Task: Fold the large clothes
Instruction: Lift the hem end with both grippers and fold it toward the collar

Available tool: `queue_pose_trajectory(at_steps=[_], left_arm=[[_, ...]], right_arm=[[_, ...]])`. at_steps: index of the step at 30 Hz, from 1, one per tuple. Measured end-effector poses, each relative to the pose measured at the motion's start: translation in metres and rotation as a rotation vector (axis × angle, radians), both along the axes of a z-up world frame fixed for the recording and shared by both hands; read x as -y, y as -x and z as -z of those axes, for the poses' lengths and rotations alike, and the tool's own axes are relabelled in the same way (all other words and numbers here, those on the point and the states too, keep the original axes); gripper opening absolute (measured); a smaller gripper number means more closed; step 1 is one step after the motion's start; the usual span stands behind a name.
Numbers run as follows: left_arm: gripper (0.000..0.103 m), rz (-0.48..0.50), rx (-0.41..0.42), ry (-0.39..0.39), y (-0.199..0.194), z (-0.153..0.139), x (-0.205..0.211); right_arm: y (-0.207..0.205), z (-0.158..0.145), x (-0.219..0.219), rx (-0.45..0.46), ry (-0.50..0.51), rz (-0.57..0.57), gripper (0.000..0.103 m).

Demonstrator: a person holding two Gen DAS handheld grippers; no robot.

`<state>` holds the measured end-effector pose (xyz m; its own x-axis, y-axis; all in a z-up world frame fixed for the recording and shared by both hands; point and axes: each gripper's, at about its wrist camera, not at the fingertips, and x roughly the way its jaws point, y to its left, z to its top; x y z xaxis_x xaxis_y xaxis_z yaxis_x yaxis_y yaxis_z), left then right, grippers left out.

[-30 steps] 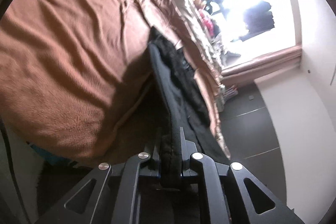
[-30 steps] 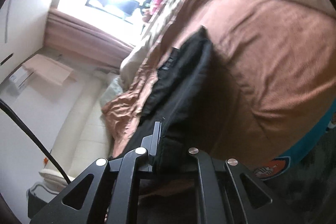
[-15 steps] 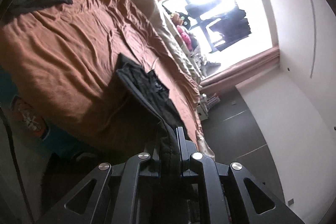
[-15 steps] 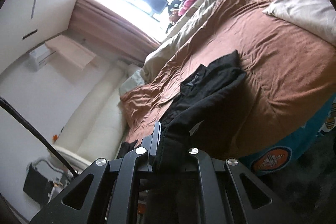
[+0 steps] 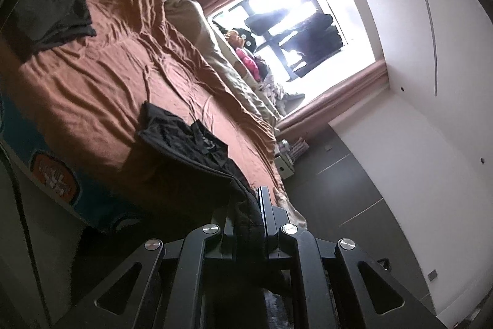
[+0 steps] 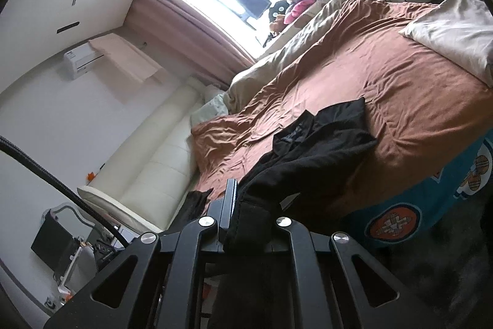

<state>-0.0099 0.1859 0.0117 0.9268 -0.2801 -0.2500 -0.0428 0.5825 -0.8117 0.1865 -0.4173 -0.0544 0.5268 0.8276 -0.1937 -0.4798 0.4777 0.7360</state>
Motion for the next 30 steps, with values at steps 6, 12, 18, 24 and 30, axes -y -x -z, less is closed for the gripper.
queue_pose_trajectory(at_steps=[6,12,18,24,30], left_arm=[[0.011,-0.001,0.012,-0.026,-0.036,-0.022,-0.012],[0.011,-0.009,0.023,-0.06,-0.096,-0.053,-0.031],[0.011,-0.016,-0.003,-0.1,-0.165,-0.074,-0.052],[0.011,0.012,-0.046,-0.107,-0.228,-0.068,-0.069],[0.011,0.015,-0.115,-0.107,-0.286,-0.044,-0.087]], right_arm=[[-0.04,-0.014,-0.007,0.032,0.005,0.013,0.006],[-0.09,-0.04,-0.036,0.057,-0.003,0.025,0.006],[-0.158,-0.056,-0.071,0.063,0.015,0.043,0.006],[-0.22,-0.053,-0.106,0.029,0.065,0.057,0.006],[-0.28,-0.053,-0.14,-0.026,0.129,0.068,0.006]])
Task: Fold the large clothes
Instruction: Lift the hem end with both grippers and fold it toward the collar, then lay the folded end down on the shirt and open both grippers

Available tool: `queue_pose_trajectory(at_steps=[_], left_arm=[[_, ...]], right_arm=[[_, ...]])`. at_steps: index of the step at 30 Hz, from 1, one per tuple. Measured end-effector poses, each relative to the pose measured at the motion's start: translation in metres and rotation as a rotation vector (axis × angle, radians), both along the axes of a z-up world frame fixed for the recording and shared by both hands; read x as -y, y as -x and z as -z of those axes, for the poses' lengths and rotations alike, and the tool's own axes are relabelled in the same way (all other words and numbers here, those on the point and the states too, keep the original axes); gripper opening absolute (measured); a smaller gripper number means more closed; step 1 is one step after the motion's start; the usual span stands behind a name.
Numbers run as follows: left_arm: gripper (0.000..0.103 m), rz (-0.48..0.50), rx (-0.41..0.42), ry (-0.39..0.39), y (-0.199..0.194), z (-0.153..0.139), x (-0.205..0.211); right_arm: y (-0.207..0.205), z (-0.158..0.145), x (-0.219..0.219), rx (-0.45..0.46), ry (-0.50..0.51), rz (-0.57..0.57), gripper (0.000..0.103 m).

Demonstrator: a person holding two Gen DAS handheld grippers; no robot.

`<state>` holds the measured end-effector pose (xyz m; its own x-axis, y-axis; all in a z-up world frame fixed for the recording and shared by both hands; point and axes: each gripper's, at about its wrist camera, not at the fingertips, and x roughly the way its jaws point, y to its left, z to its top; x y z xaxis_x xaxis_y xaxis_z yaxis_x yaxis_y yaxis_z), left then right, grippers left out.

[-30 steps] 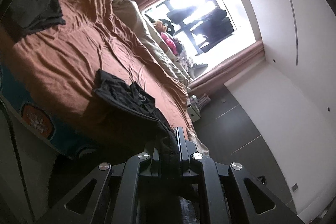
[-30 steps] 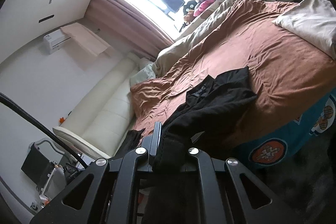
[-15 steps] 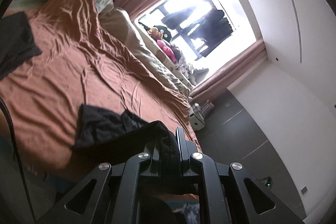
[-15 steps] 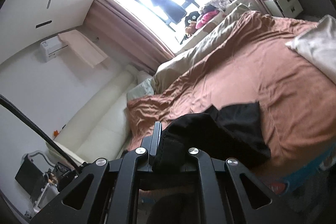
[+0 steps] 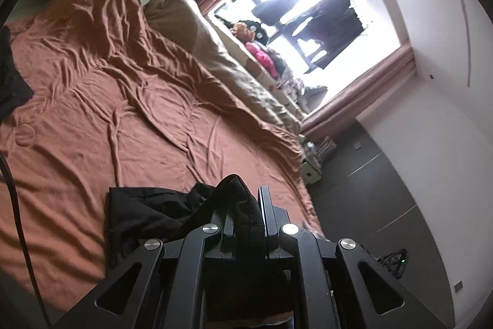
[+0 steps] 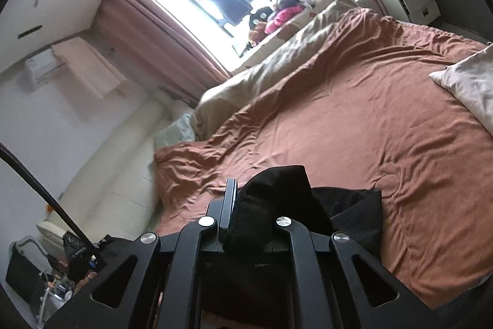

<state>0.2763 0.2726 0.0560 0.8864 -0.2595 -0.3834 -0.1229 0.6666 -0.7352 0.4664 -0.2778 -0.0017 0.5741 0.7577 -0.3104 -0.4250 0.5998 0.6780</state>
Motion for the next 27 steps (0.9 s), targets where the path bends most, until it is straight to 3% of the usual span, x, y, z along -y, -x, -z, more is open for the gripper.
queue_pose_trajectory(at_steps=[10,16,21,23,25,27], left_arm=[[0.011,-0.009,-0.184,0.028,-0.104,0.087,-0.032],[0.011,-0.026,-0.29,0.05,-0.142,0.145,-0.046],[0.013,-0.064,-0.354,0.055,-0.165,0.176,-0.059],[0.016,-0.074,-0.383,0.056,-0.17,0.185,-0.062],[0.029,-0.067,-0.395,0.06,-0.172,0.188,-0.064],[0.064,-0.062,-0.363,0.038,-0.168,0.182,-0.063]], right_arm=[[-0.101,0.049,-0.061,-0.178,0.086,0.021,0.006],[-0.152,0.08,-0.09,-0.28,0.121,0.029,0.009],[-0.183,0.082,-0.116,-0.32,0.153,0.027,0.011],[-0.192,0.08,-0.122,-0.324,0.162,0.022,0.016],[-0.197,0.075,-0.126,-0.318,0.163,0.01,0.026],[-0.194,0.065,-0.125,-0.278,0.167,0.02,0.066]])
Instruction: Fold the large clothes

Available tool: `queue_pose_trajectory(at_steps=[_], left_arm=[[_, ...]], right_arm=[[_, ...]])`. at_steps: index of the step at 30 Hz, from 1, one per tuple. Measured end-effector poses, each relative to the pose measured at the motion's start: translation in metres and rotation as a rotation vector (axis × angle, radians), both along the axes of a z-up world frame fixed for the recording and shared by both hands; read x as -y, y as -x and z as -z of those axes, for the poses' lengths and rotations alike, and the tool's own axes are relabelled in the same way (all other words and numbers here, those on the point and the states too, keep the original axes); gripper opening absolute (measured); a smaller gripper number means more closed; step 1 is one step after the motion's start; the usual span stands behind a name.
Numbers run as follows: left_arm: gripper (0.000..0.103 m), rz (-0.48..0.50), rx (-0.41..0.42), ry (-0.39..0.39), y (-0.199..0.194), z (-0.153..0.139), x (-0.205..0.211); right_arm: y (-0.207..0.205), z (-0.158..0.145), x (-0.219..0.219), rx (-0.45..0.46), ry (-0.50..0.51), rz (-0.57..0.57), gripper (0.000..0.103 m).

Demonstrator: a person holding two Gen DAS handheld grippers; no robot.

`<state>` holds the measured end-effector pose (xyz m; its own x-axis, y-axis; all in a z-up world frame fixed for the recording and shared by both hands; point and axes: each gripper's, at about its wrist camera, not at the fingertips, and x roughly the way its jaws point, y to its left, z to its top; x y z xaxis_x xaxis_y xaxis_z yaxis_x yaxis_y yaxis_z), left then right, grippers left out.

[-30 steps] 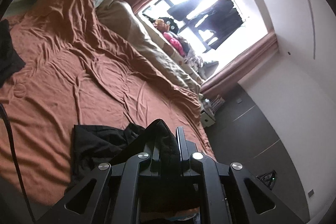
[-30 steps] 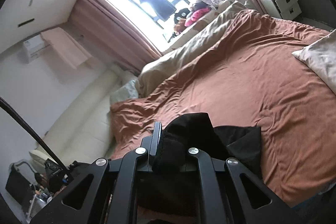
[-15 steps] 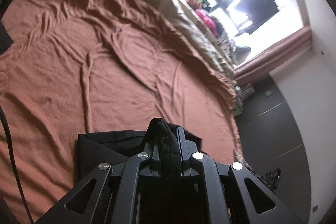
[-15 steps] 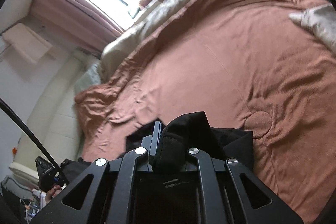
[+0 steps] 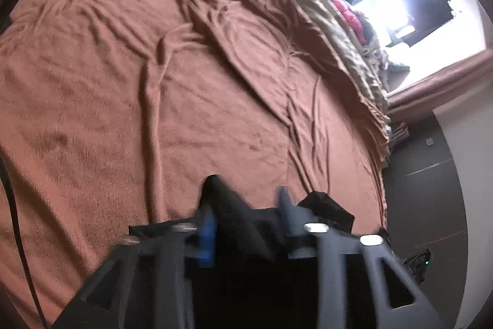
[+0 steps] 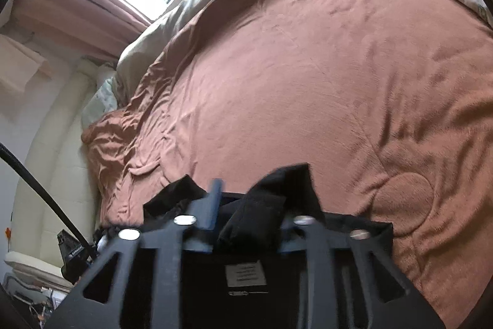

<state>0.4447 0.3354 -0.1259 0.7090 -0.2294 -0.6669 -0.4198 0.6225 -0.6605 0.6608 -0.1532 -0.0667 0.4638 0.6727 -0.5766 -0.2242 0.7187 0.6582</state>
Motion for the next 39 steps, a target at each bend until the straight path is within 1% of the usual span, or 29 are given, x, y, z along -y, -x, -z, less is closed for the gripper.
queue_pose_trajectory(at_steps=[1,2,3,5,9,11,14,17,23,25,28,32,33,36,38,39], left_arm=[[0.07,-0.008,0.023,-0.036,0.005,-0.007,0.001],[0.08,-0.012,0.04,-0.059,0.01,-0.013,0.001],[0.082,-0.011,0.056,-0.068,0.015,-0.018,0.001],[0.082,-0.006,0.061,-0.073,0.022,-0.021,0.001],[0.082,0.015,-0.005,-0.126,0.043,-0.018,0.007],[0.082,0.031,-0.046,-0.145,0.057,-0.01,0.013],[0.082,0.038,-0.094,-0.152,0.08,0.003,0.021],[0.082,0.034,-0.141,-0.16,0.103,0.015,0.028],[0.082,0.034,-0.2,-0.187,0.143,0.031,0.047],[0.082,0.047,-0.201,-0.189,0.152,0.035,0.054],[0.082,0.068,-0.207,-0.202,0.16,0.039,0.064],[0.082,0.08,-0.24,-0.275,0.161,0.045,0.073],[0.082,0.074,-0.244,-0.277,0.16,0.047,0.072],[0.079,0.048,-0.255,-0.297,0.164,0.045,0.07],[0.077,0.032,-0.268,-0.32,0.168,0.041,0.071],[0.076,0.027,-0.267,-0.315,0.172,0.04,0.071]], right_arm=[[0.003,-0.005,0.002,0.022,0.015,0.015,0.072],[0.005,-0.009,0.004,0.034,0.026,0.022,0.073],[0.008,-0.012,0.006,0.035,0.033,0.021,0.073],[0.016,-0.016,0.01,0.028,0.066,0.023,0.073],[0.04,-0.02,0.02,0.042,0.163,0.031,0.073],[0.055,-0.019,0.023,0.037,0.206,0.023,0.073],[0.073,-0.016,0.03,0.009,0.265,0.008,0.073],[0.087,-0.017,0.034,-0.001,0.303,-0.014,0.073],[0.122,-0.01,0.036,-0.005,0.387,-0.067,0.073],[0.135,-0.002,0.035,-0.004,0.423,-0.088,0.073],[0.15,0.005,0.036,0.004,0.453,-0.092,0.073],[0.161,0.013,0.041,0.004,0.487,-0.068,0.073],[0.165,0.015,0.041,0.002,0.502,-0.06,0.073],[0.175,0.011,0.04,0.015,0.56,-0.033,0.073],[0.183,0.004,0.039,0.028,0.616,-0.018,0.073],[0.187,0.0,0.036,0.032,0.636,-0.013,0.073]])
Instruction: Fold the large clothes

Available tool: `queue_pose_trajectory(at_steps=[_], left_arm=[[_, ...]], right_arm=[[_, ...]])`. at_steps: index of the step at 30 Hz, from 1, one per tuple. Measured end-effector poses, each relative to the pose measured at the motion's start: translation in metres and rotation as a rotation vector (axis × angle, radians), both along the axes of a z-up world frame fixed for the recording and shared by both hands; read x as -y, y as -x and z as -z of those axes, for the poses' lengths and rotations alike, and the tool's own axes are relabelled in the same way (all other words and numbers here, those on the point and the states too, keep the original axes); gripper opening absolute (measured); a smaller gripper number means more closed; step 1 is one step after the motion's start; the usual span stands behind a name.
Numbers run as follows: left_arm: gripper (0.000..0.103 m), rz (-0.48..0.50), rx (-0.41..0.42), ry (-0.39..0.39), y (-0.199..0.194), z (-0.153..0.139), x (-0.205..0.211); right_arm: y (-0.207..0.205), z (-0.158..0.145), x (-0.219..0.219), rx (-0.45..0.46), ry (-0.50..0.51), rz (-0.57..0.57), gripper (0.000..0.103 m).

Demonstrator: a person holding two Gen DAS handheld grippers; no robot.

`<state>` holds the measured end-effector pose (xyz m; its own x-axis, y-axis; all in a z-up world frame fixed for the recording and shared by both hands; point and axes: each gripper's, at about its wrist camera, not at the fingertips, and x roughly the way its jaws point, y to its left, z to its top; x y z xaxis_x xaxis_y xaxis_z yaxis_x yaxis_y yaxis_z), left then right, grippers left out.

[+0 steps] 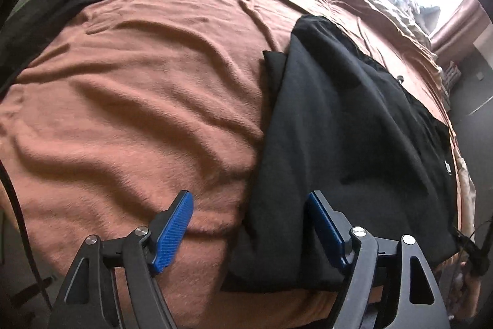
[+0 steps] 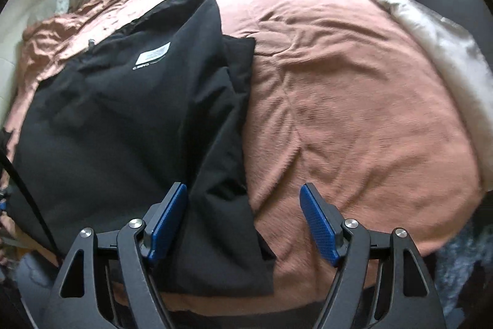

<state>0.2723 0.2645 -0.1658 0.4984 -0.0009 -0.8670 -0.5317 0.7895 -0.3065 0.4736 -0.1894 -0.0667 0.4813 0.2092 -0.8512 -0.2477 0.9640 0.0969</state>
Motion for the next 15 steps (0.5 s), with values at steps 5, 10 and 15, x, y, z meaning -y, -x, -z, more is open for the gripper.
queue_pose_trajectory(at_steps=[5,10,15], left_arm=[[0.075,-0.028,0.058,0.064,0.024,-0.011,-0.002],[0.075,-0.038,0.149,0.153,0.043,-0.023,-0.002],[0.075,-0.038,0.206,0.194,0.059,-0.032,0.001]], right_arm=[[0.026,-0.033,-0.002,0.041,0.028,0.007,0.073],[0.055,-0.078,-0.012,0.119,0.006,-0.025,0.073],[0.085,-0.108,-0.044,0.147,-0.046,-0.122,0.073]])
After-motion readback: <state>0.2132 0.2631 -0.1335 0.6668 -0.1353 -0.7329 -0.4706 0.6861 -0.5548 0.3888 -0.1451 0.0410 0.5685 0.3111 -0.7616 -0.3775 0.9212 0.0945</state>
